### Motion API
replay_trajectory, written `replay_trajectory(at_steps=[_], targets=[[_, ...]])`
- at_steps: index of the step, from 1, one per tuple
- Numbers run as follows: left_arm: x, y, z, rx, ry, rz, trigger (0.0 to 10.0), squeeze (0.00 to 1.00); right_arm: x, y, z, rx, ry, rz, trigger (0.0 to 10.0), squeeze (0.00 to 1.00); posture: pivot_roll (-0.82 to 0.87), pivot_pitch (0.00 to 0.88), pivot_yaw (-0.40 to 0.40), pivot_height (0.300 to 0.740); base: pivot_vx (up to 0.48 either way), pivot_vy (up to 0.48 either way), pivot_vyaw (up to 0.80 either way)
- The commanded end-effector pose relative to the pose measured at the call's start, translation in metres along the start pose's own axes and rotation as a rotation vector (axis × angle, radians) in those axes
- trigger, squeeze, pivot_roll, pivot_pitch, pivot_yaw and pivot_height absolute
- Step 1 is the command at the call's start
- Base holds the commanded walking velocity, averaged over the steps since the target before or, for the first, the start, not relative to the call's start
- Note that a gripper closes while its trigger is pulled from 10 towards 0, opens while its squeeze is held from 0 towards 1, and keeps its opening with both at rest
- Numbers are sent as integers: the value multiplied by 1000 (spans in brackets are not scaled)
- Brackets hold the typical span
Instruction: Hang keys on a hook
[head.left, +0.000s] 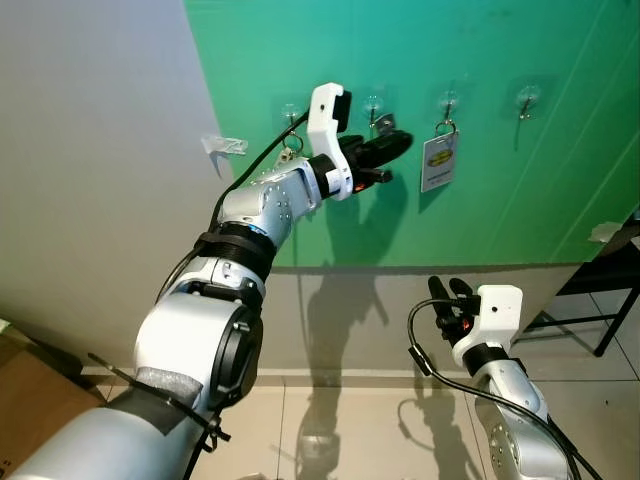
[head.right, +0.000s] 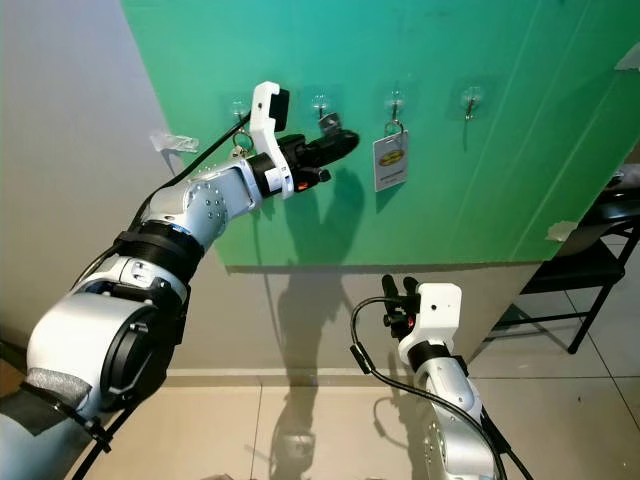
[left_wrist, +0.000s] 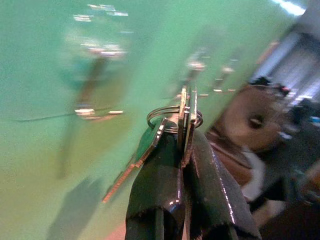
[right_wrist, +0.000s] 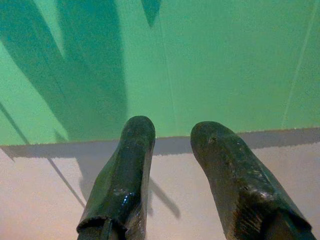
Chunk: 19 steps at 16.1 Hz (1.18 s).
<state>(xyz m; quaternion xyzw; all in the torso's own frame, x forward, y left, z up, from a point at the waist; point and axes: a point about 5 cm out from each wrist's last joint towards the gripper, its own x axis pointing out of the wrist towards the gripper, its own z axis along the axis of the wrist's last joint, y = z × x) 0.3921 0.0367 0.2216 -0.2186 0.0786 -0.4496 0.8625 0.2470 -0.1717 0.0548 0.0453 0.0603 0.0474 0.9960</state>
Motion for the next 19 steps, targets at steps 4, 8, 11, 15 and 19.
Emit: replay_trajectory(at_steps=[4,8,11,15,19], targets=[[-5,10,14,13,-47,87,0,0,-4,2,-4,-3,16,4,10000,0,-243,0,78,740,0,0,0],[-6,17,3,-74,-32,141,0,0,-5,4,-5,2,27,15,10000,0,-243,5,77,740,0,0,0],[-7,19,-11,-95,32,155,0,0,-5,5,-6,8,33,19,10000,0,-243,5,77,740,0,0,0],[-11,23,-25,-98,102,172,0,0,-6,5,-8,12,42,24,10000,0,-242,8,76,740,0,0,0],[-20,37,-42,412,287,301,0,0,-6,6,-9,12,55,33,10000,0,-238,9,73,740,0,0,0]])
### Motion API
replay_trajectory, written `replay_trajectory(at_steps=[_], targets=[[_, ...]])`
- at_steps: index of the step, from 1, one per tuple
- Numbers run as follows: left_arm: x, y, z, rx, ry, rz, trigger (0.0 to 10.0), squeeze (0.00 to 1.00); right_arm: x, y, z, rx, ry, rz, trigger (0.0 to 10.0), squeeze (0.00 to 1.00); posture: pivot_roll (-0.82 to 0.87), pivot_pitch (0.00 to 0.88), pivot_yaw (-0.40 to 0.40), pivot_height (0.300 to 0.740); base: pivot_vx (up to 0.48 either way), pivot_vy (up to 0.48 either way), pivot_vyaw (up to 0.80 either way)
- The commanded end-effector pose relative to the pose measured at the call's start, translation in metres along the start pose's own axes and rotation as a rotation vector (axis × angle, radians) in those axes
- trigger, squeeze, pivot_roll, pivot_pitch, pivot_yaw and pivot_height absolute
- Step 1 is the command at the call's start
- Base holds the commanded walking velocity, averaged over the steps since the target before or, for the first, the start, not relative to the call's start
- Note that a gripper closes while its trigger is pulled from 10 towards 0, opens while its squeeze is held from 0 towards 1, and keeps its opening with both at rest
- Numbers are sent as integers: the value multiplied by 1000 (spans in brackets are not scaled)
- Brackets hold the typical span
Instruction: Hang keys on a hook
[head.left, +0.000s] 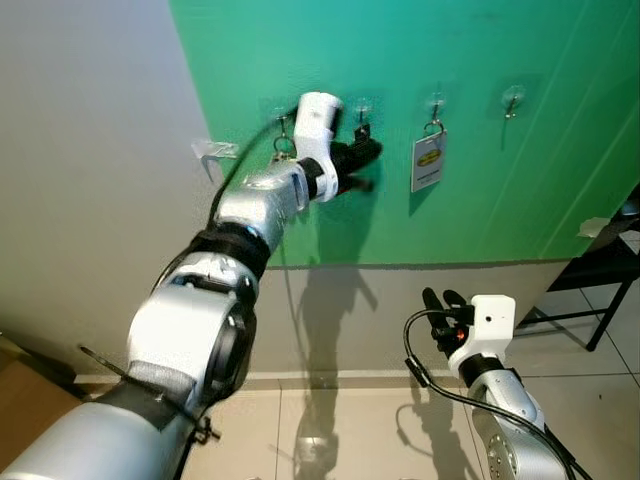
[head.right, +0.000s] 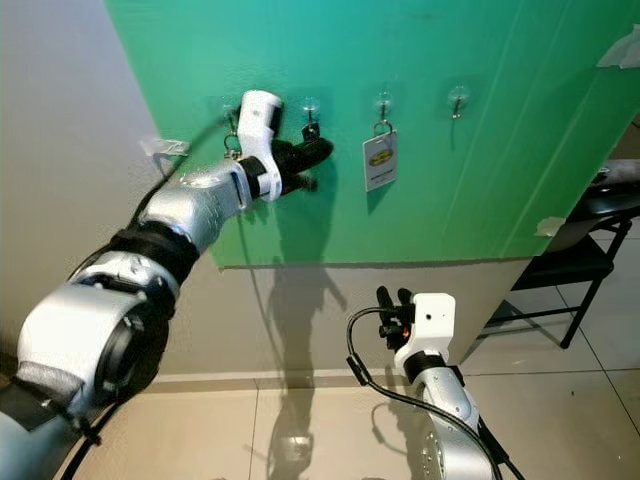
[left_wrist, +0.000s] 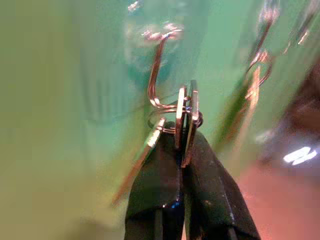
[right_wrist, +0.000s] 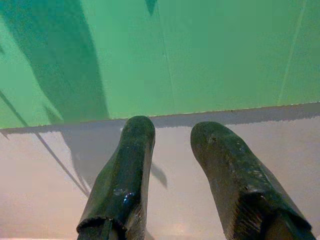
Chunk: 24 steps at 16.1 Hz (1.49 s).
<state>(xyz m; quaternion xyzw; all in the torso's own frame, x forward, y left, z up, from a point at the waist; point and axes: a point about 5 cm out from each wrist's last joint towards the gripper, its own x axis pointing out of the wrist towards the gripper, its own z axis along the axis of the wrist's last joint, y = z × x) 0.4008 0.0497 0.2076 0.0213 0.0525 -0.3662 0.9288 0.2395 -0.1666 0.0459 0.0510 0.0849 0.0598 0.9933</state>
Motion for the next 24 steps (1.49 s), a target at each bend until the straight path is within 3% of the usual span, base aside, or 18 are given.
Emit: replay_trajectory(at_steps=[1,2,3,7,10,13,14,16,17,20,24], targets=[[-8,1,-49,173,215,37,0,0,0,2,0,-1,10,13,10000,0,-235,10,72,740,0,0,0],[-9,0,-55,312,247,37,0,0,0,2,-1,-1,13,16,10000,0,-234,10,72,740,0,0,0],[-10,0,-59,365,262,35,0,0,0,3,-1,-1,15,17,10000,0,-234,10,72,740,0,0,0],[-11,0,-60,371,233,41,0,0,-1,3,-3,-2,24,22,10000,0,-231,12,71,740,0,0,0],[-9,0,-52,43,153,42,0,0,-1,4,-4,-3,29,27,10000,0,-232,14,69,740,0,0,0],[-8,3,-44,-113,87,49,0,0,-3,4,-5,-5,36,31,10000,0,-231,18,68,740,0,0,0],[-8,2,-42,-135,74,51,10000,0,-4,4,-6,-5,40,34,10000,0,-229,20,66,740,0,0,0],[-8,1,-41,-210,43,21,10000,0,-5,5,-7,-5,49,39,10000,0,-227,23,64,740,0,0,0],[-9,2,-44,-236,52,22,10000,1000,-6,6,-8,-5,52,41,10000,0,-224,24,62,740,0,0,0],[-13,7,-46,-334,45,33,10000,1000,-6,6,-10,-3,64,49,10000,0,-215,26,58,740,0,0,0],[-13,8,-44,-342,35,32,10000,1000,-5,7,-10,-4,66,56,10000,0,-211,26,55,740,0,0,0]])
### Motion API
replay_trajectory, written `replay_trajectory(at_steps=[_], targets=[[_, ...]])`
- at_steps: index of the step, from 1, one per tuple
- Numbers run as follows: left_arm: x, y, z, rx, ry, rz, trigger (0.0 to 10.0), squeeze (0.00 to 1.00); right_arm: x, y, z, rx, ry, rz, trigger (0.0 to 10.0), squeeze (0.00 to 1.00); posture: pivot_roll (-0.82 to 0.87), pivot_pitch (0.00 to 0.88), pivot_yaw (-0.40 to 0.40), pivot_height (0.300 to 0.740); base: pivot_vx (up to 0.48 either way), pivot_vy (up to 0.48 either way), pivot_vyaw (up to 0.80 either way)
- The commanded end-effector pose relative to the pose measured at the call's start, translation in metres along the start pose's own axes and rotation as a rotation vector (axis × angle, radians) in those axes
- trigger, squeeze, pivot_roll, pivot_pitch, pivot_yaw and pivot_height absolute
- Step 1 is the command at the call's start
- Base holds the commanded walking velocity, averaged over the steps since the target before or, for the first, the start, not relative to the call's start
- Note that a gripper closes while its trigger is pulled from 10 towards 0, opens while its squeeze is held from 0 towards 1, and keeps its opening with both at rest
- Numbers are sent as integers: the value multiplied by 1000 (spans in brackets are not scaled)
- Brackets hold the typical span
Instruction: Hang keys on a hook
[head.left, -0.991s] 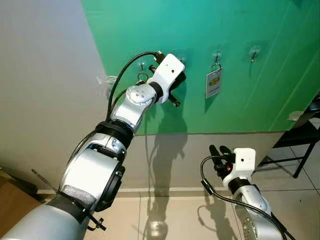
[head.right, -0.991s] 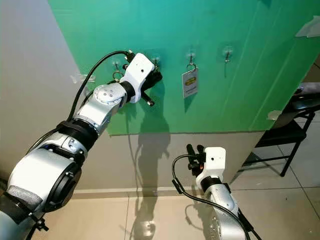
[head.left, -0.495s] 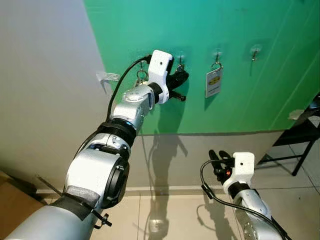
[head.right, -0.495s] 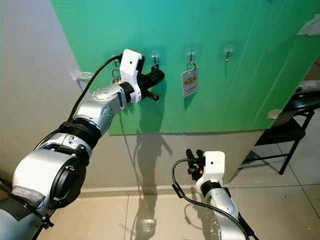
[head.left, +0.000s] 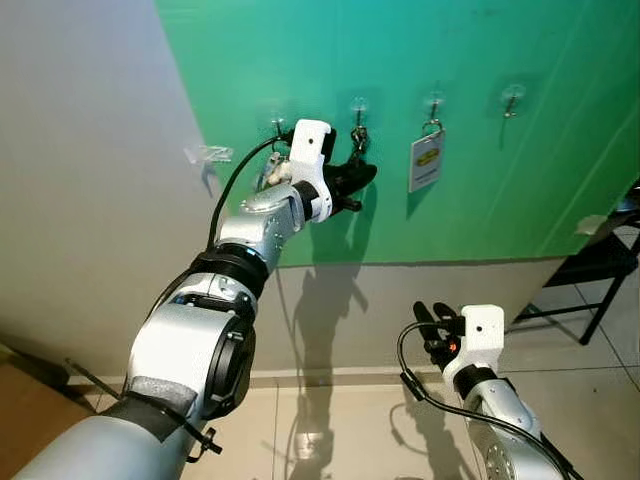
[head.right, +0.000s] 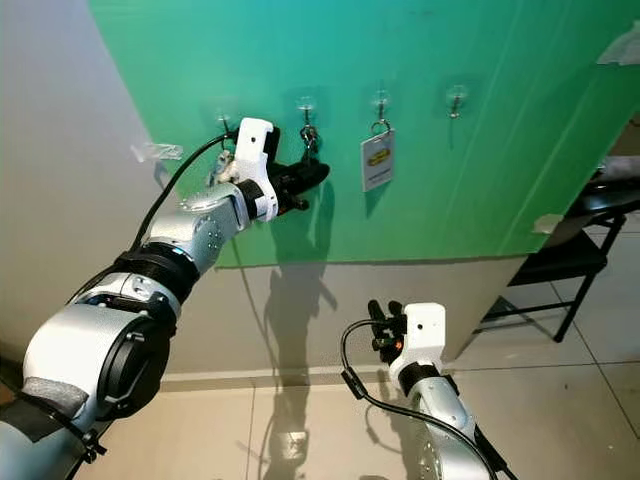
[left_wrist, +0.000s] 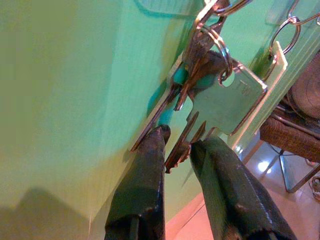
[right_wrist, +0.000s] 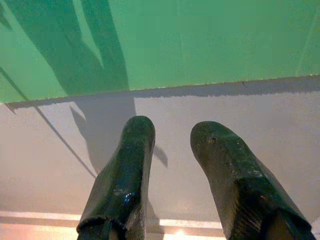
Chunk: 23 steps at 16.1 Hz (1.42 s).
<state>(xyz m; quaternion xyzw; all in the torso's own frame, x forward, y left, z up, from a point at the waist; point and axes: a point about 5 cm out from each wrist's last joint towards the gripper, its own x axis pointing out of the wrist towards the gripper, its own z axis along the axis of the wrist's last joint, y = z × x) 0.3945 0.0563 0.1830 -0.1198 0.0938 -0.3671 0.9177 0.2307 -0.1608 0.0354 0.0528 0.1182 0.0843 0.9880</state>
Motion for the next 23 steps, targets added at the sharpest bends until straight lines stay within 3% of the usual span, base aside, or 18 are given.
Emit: replay_trajectory(at_steps=[1,4,5,6,7,8,9,11,12,15,16,17,19,21,23], targets=[[-8,12,-15,-48,50,67,10000,1000,1,1,3,-8,-3,11,10000,0,-211,26,54,740,0,0,0],[-9,12,-17,0,67,54,10000,1000,0,1,2,-9,1,14,10000,0,-213,28,56,740,0,0,0],[-9,12,-17,92,72,64,10000,1000,0,1,2,-9,3,14,10000,0,-215,27,55,740,0,0,0],[-9,12,-15,344,80,92,10000,1000,0,2,2,-8,2,13,10000,0,-215,29,56,740,0,0,0],[-9,10,-13,488,76,101,10000,1000,0,2,2,-9,2,13,10000,0,-215,29,56,740,0,0,0],[-10,7,-5,717,45,113,10000,1000,1,1,2,-9,0,11,10000,0,-214,27,57,740,0,0,0],[-10,5,3,813,9,121,10000,1000,1,1,2,-10,-1,8,10000,0,-214,25,57,740,0,0,0],[-13,5,14,824,-43,117,10000,1000,1,1,2,-12,-3,5,10000,0,-212,19,60,740,0,0,0],[-16,5,13,790,-65,96,10000,1000,2,1,2,-13,-4,4,10000,0,-210,16,61,740,0,0,0],[-23,14,2,799,-36,113,10000,1000,3,2,2,-15,-3,14,10000,0,-197,11,53,740,0,0,0],[-24,16,1,779,-39,120,10000,918,3,2,3,-16,-3,18,10000,0,-195,12,52,740,0,0,0],[-25,19,4,753,-56,140,10000,0,4,2,3,-21,0,24,10000,0,-194,6,48,740,0,0,0],[-27,19,5,793,-62,147,10000,0,4,1,3,-25,0,24,10000,0,-197,0,47,740,0,0,0],[-27,16,8,963,-83,165,10000,0,4,1,4,-27,-3,24,10000,0,-200,0,47,740,0,0,0],[-29,11,21,1211,-157,208,10000,0,2,1,2,-28,0,22,10000,0,-205,0,50,740,0,0,0]])
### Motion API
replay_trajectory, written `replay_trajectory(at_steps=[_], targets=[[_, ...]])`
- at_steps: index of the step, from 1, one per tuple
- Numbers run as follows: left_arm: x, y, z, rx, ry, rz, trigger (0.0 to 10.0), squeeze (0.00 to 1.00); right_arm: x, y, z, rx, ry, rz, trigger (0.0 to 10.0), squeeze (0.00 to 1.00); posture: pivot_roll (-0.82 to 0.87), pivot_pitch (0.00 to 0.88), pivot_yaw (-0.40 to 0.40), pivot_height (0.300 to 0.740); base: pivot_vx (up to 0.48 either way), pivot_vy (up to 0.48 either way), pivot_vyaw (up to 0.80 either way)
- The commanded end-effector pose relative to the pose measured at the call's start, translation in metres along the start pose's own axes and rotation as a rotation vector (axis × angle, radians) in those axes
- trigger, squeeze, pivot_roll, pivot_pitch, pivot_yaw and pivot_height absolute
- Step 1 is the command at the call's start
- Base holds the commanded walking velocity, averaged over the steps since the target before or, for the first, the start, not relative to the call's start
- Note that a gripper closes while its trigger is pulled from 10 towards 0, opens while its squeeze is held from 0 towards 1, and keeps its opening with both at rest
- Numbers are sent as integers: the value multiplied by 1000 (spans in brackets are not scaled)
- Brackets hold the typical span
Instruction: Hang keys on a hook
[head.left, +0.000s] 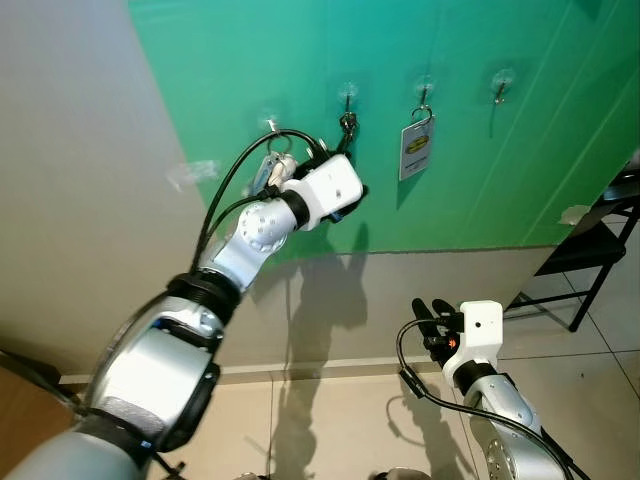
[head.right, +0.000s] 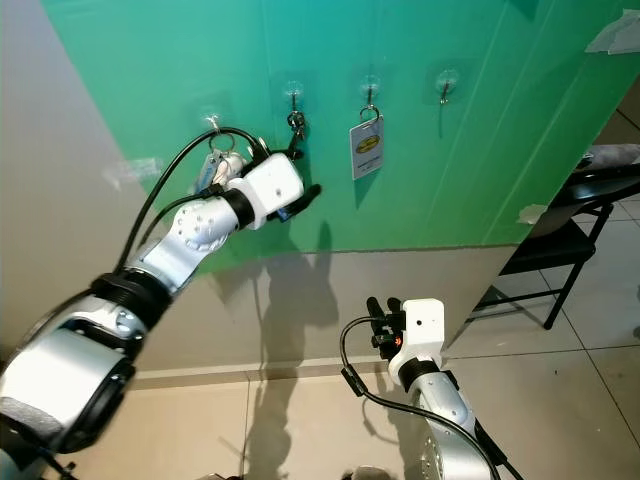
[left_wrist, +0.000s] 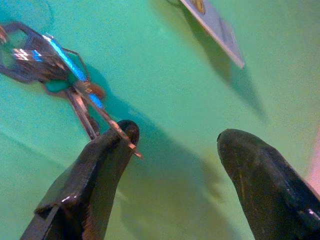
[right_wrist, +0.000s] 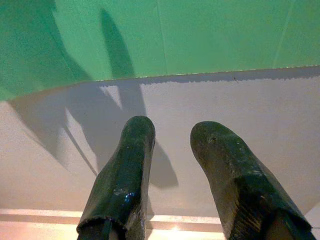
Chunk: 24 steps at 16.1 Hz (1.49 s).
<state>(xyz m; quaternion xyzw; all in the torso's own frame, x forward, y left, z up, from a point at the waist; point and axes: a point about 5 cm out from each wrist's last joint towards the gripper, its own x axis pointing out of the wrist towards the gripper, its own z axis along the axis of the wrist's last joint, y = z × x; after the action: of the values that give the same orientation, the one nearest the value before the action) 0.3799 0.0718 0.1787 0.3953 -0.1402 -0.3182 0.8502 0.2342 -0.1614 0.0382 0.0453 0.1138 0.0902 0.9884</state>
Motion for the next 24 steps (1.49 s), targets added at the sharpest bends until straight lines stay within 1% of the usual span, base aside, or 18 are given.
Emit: replay_trajectory(at_steps=[1,3,4,5,6,7,8,9,10,11,13,14,15,16,18,20,23,24], targets=[[-5,30,4,88,-29,162,10000,0,-2,2,-2,-11,7,11,10000,0,-207,0,51,740,0,0,0],[-6,35,7,186,-51,215,10000,0,-3,1,-3,-10,10,7,10000,0,-214,4,55,740,0,0,0],[-6,36,7,180,-48,222,10000,0,-4,1,-4,-9,11,6,10000,0,-217,6,55,740,0,0,0],[-6,37,0,26,-12,238,10000,0,-6,1,-4,-9,13,5,10000,0,-220,10,54,740,0,0,0],[-6,36,-11,-235,49,245,10000,0,-8,1,-5,-8,17,5,10000,0,-222,15,54,740,0,0,0],[-5,34,-18,-430,80,243,10000,0,-9,1,-6,-8,20,4,10000,0,-225,20,53,740,0,0,0],[-5,26,-28,-766,120,236,10000,0,-13,1,-8,-8,30,3,10000,0,-230,29,49,740,0,0,0],[-5,24,-32,-874,134,254,10000,0,-16,1,-9,-8,35,4,10000,0,-234,34,47,740,0,0,0],[-6,21,-34,-928,152,268,10000,0,-20,1,-11,-9,44,7,10000,0,-237,39,40,740,0,0,0],[-5,20,-35,-962,150,276,10000,0,-21,1,-12,-10,48,8,10000,0,-237,41,39,740,0,0,0],[-5,22,-34,-934,143,276,10000,0,-23,3,-13,-10,55,10,10000,0,-240,48,34,740,0,0,0],[-5,24,-32,-854,141,263,10000,0,-24,4,-13,-9,57,13,10000,0,-238,52,33,740,0,0,0],[-4,26,-29,-628,164,214,10000,0,-25,7,-15,-5,66,18,10000,0,-236,57,32,740,0,0,0],[-4,26,-28,-607,170,206,10000,0,-26,7,-15,-4,68,19,10000,0,-235,59,32,740,0,0,0],[-3,27,-29,-672,179,217,10000,0,-32,11,-18,2,77,23,10000,0,-242,71,34,740,0,0,0],[-3,25,-30,-699,181,220,10000,0,-34,13,-19,5,83,23,10000,0,-247,78,35,740,0,0,0],[-6,25,-34,-725,192,243,10000,0,-38,13,-20,9,90,17,10000,0,-246,84,38,740,0,0,0],[-6,30,-30,-687,147,267,10000,0,-39,14,-21,9,91,17,10000,0,-244,85,36,740,0,0,0]])
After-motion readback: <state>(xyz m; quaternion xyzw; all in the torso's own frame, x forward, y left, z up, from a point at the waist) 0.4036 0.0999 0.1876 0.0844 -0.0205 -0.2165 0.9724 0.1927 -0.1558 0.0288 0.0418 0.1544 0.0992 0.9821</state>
